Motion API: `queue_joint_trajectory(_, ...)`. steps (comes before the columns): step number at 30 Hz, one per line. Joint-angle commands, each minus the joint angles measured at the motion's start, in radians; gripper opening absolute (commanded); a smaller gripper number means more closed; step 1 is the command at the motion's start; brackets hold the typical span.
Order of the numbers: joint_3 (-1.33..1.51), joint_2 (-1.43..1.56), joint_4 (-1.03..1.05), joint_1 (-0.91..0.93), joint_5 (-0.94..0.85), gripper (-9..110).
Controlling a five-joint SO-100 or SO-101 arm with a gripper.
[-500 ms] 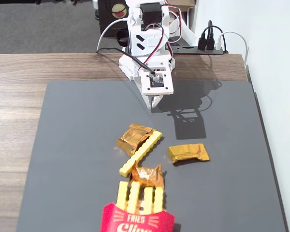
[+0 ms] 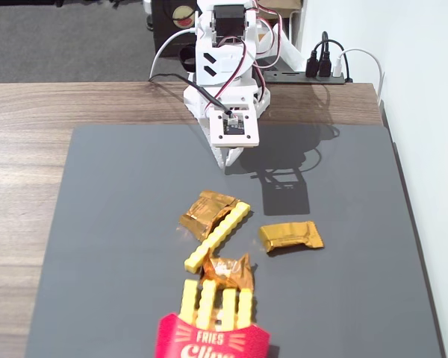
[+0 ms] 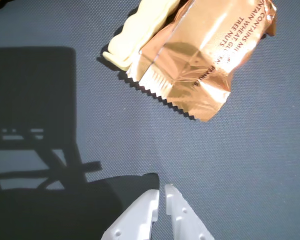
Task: Grab a fry
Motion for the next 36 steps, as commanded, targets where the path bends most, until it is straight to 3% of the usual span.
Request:
queue_joint_trajectory(1,0.002,0.005,0.014,-0.006,0.006,1)
queue_joint_trajectory(19,-0.209,-0.295,-0.063,0.003,0.172,1)
queue_joint_trajectory(36,-0.707,-1.005,-0.179,-0.017,0.5,1)
